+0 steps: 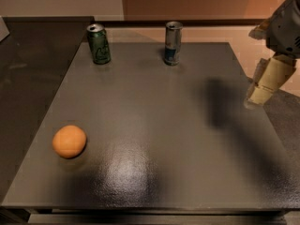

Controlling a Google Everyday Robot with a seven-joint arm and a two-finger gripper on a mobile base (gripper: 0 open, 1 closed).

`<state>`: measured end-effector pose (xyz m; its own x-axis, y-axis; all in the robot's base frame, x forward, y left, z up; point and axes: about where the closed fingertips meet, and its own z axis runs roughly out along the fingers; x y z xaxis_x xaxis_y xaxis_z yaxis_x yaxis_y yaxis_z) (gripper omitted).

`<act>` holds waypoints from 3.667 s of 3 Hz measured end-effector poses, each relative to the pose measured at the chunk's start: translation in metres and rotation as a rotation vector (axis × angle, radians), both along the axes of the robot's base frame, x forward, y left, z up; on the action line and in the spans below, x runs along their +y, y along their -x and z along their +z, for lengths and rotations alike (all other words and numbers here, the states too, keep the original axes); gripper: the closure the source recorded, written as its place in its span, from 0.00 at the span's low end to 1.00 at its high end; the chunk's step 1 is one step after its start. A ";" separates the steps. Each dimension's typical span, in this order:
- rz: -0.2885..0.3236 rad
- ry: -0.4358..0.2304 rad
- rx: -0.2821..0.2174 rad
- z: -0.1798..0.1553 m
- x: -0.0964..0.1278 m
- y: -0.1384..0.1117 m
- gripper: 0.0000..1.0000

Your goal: Knock redbull can over

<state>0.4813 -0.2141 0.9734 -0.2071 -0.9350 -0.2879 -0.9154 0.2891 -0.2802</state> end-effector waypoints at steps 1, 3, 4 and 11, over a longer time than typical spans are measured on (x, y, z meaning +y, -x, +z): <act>-0.006 -0.076 -0.045 -0.002 0.002 -0.043 0.00; -0.004 -0.239 -0.126 -0.012 0.020 -0.144 0.00; 0.016 -0.304 -0.149 -0.018 0.038 -0.183 0.00; 0.033 -0.658 -0.058 -0.057 0.110 -0.269 0.18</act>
Offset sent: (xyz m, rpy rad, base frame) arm 0.1633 0.0146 -0.0116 0.2594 -0.1486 -0.0082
